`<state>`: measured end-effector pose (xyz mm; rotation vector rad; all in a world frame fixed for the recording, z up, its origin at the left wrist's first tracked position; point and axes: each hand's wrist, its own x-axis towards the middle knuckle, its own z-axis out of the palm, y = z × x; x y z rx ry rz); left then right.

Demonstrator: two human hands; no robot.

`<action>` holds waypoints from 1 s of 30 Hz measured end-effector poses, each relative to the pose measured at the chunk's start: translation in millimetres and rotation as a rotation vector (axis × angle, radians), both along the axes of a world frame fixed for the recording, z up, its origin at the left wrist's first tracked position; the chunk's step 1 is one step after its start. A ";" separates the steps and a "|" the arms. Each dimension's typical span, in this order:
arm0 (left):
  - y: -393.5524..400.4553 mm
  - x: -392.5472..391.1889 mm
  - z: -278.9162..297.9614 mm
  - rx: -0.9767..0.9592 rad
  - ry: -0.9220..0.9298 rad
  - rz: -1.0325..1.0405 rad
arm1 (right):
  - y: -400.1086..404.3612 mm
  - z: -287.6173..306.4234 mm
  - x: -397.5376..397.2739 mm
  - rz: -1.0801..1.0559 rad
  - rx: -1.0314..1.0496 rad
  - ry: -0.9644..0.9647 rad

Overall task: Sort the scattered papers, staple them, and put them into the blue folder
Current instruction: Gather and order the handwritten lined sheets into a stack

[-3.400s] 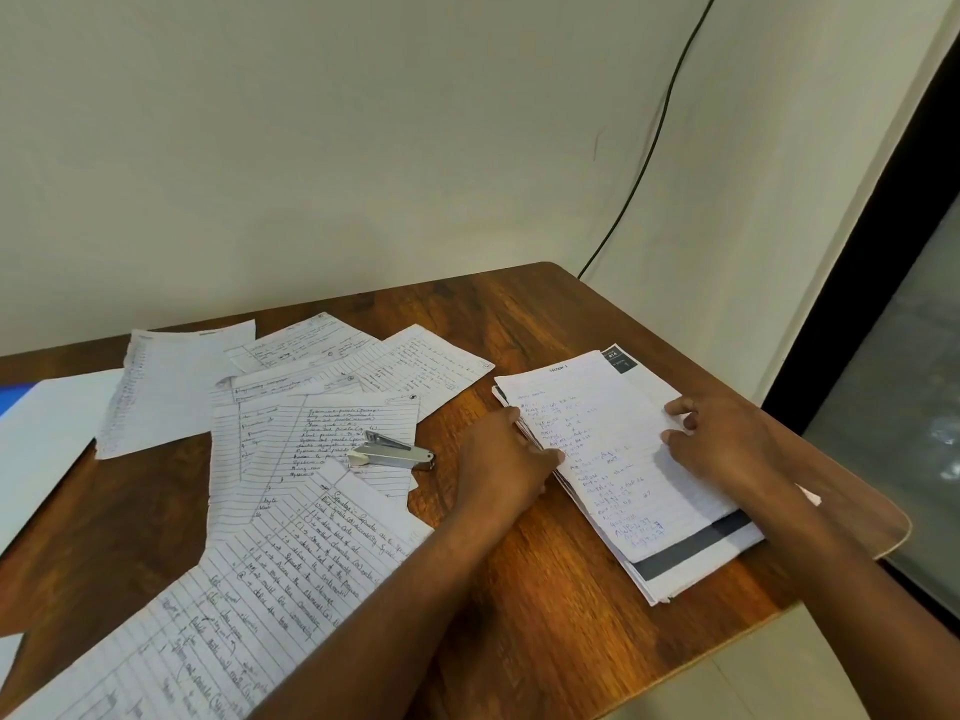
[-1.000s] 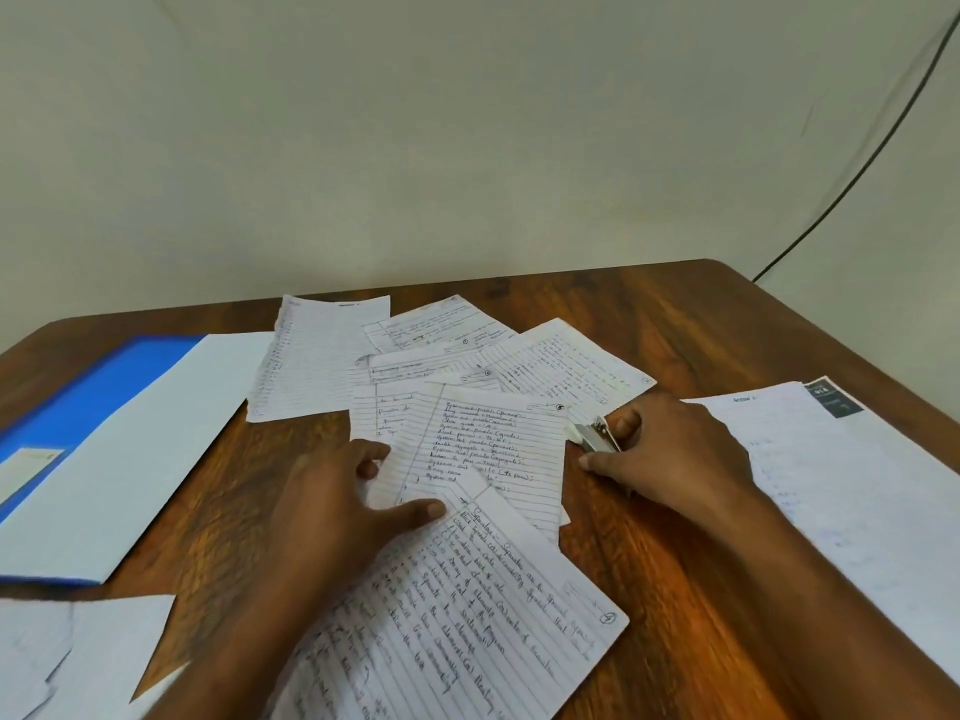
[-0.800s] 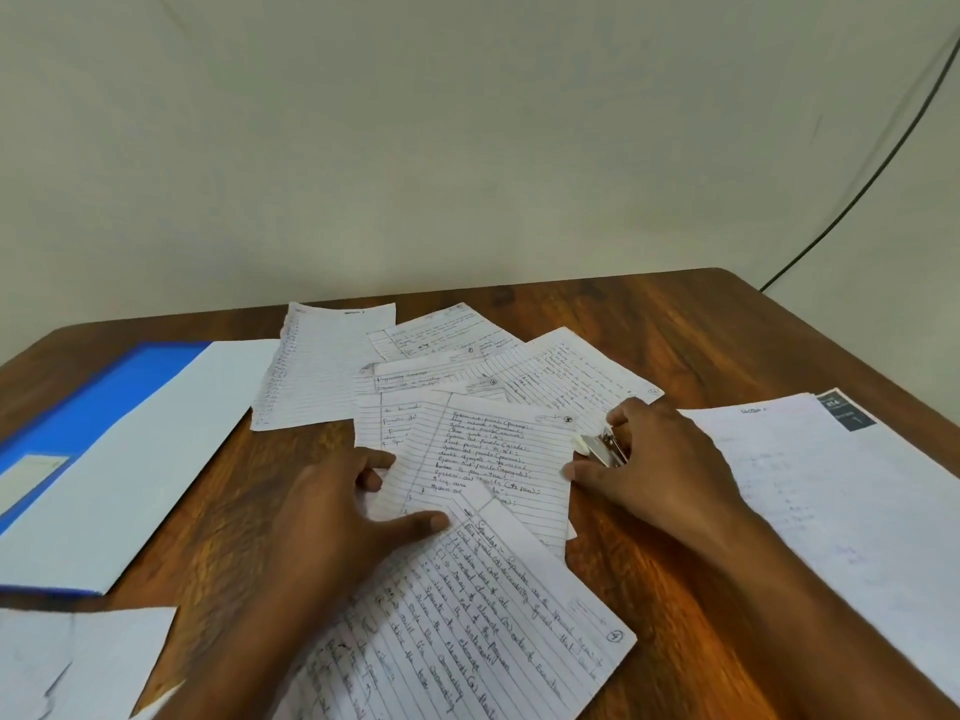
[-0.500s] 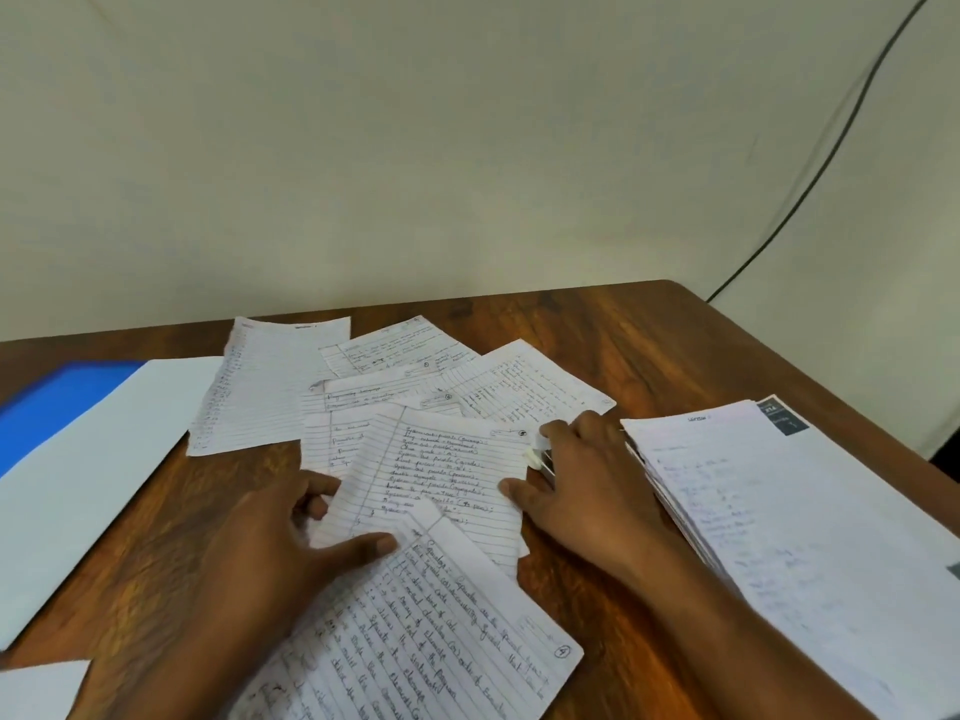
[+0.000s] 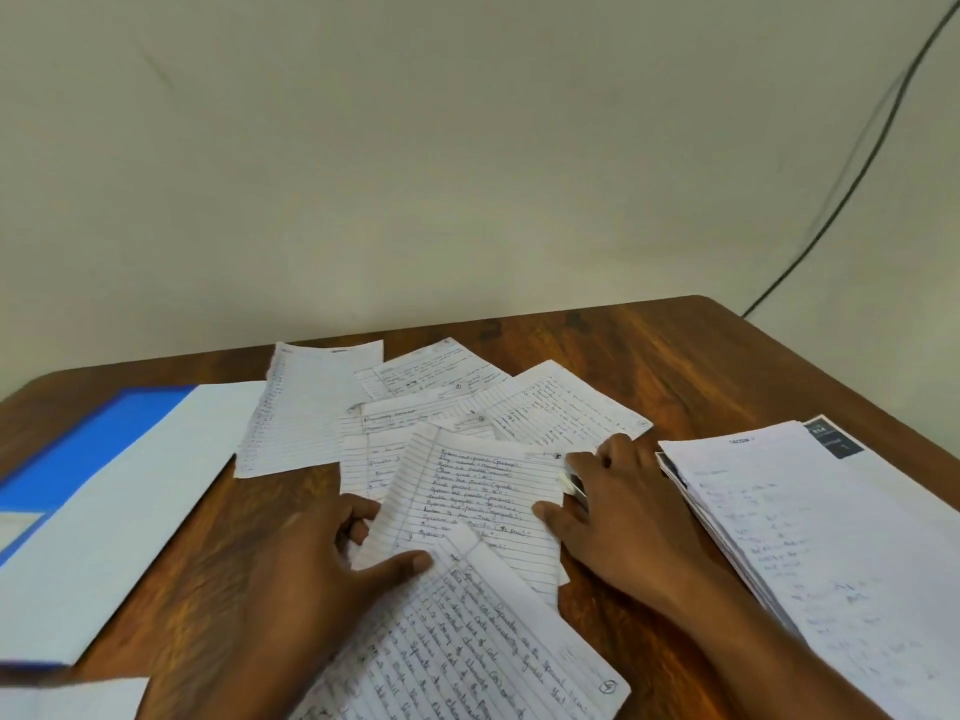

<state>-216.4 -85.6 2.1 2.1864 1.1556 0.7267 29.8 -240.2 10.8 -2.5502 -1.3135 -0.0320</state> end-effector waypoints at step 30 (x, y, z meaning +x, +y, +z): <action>39.4 17.5 9.3 -0.151 -0.120 0.108 | 2.4 -1.1 0.7 -0.002 -0.022 -0.047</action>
